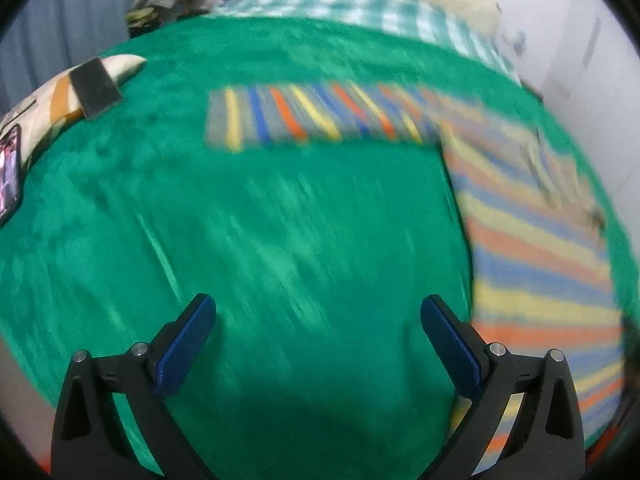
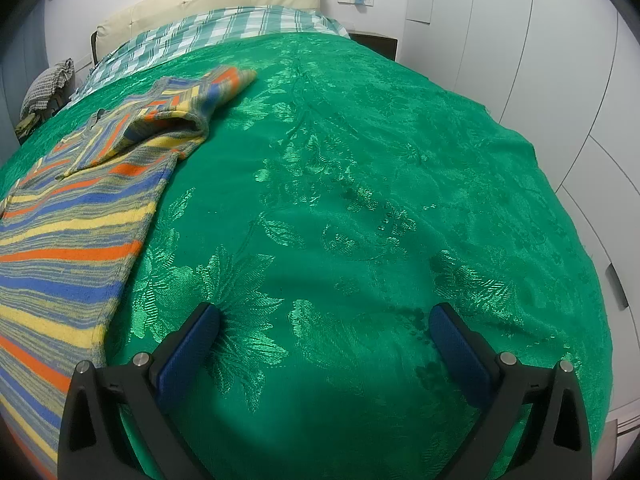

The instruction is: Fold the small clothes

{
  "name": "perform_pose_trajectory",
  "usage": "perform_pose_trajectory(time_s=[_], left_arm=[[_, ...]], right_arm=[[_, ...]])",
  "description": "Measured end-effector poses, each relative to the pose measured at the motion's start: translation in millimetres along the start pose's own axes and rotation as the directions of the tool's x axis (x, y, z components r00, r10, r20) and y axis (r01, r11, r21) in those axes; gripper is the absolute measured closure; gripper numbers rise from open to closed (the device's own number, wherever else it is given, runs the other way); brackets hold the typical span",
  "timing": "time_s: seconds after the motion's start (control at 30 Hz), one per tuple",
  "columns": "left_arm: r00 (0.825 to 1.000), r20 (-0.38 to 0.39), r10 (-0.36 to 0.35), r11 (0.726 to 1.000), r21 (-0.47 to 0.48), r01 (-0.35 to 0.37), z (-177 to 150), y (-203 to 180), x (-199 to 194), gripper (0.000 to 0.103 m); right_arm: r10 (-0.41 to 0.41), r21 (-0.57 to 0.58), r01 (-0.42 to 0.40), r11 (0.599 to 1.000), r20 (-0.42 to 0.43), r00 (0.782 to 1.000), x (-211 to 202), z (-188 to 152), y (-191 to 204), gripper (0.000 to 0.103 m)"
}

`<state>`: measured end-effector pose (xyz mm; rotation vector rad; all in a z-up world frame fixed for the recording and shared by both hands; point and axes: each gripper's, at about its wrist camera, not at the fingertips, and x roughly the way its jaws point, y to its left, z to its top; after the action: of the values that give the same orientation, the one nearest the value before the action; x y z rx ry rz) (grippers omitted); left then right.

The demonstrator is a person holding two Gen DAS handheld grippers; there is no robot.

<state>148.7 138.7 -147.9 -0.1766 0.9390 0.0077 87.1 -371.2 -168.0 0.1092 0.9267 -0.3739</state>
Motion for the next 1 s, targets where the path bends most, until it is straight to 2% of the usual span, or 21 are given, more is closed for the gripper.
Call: perform_pose_trajectory(time_s=[0.07,0.1,0.13,0.2,0.27,0.3,0.37,0.4,0.43,0.47,0.5,0.57,0.63,0.73,0.83,0.9,0.97,1.0], left_arm=[[0.999,0.012,-0.029,0.994,-0.105,0.03,36.3,29.0,5.9,0.001],[0.998,0.01,-0.065,0.982,-0.175,0.066,56.2,47.5,13.3,0.001],[0.995,0.003,-0.099,0.964,-0.247,0.096,75.2,66.9,24.1,0.001],[0.992,-0.011,-0.125,0.929,-0.351,0.113,106.4,98.7,49.6,0.002],[0.991,-0.046,-0.129,0.923,-0.371,0.104,123.6,109.8,71.5,0.008],[0.99,-0.074,-0.124,0.931,-0.355,0.09,133.3,111.3,86.4,0.011],[0.986,-0.125,-0.113,0.948,-0.311,0.069,141.4,105.4,106.3,0.028],[0.985,-0.141,-0.1,0.956,-0.289,0.056,142.9,101.2,114.4,0.033],[0.987,-0.145,-0.07,0.965,-0.259,0.03,144.6,97.3,120.8,0.046],[0.989,-0.139,-0.042,0.972,-0.235,0.008,145.8,94.3,123.3,0.078],[0.991,-0.133,-0.017,0.977,-0.214,-0.012,146.5,92.2,124.3,0.097],[0.994,-0.11,-0.016,0.975,-0.221,-0.009,151.8,93.3,117.8,0.103],[0.998,-0.055,-0.004,0.978,-0.208,-0.008,161.9,87.1,99.6,0.103],[1.0,0.024,-0.011,0.991,-0.131,0.014,186.4,54.5,63.9,0.103],[0.992,0.084,-0.097,0.995,-0.004,0.097,211.4,-9.6,28.8,0.103],[0.978,0.107,-0.177,0.981,0.098,0.166,219.8,-65.7,9.5,0.103],[0.958,0.106,-0.267,0.952,0.181,0.246,220.4,-122.0,-1.8,0.103],[0.942,0.1,-0.32,0.931,0.217,0.293,215.6,-156.5,-5.6,0.103]], right_arm=[[-0.003,-0.002,0.003,1.0,0.0,1.0,0.5,0.5,0.2,0.0],[-0.003,-0.003,0.003,1.0,0.0,1.0,0.8,0.7,0.3,0.0],[-0.004,-0.004,0.004,1.0,0.0,1.0,1.0,0.9,0.5,0.0],[-0.007,-0.006,0.007,1.0,-0.001,1.0,1.5,1.3,0.9,0.0],[-0.011,-0.008,0.01,1.0,-0.001,1.0,1.9,1.6,1.3,0.0],[-0.012,-0.009,0.012,1.0,-0.001,1.0,2.1,1.8,1.6,0.0],[-0.017,-0.011,0.017,1.0,-0.001,1.0,2.7,2.2,2.2,0.0],[-0.019,-0.012,0.018,1.0,-0.001,1.0,2.4,2.2,3.0,0.0],[-0.019,-0.013,0.019,1.0,-0.001,1.0,2.6,2.4,3.3,0.0],[-0.02,-0.013,0.02,1.0,-0.001,1.0,2.9,2.7,3.4,0.0],[-0.02,-0.013,0.02,1.0,-0.002,1.0,3.3,3.1,3.5,0.0],[-0.02,-0.013,0.02,1.0,-0.001,1.0,3.1,3.0,3.4,0.0],[-0.02,-0.013,0.02,1.0,-0.001,1.0,3.0,3.0,3.3,0.0],[-0.022,-0.014,0.022,1.0,-0.001,1.0,3.2,3.2,3.6,0.0],[-0.023,-0.015,0.023,1.0,0.0,1.0,3.7,3.7,3.5,0.0],[-0.023,-0.014,0.023,1.0,0.0,1.0,3.7,3.7,3.6,0.0],[-0.024,-0.015,0.024,1.0,0.0,1.0,3.6,3.6,3.6,0.0],[-0.023,-0.014,0.023,1.0,0.0,1.0,3.7,3.6,3.5,0.0]])
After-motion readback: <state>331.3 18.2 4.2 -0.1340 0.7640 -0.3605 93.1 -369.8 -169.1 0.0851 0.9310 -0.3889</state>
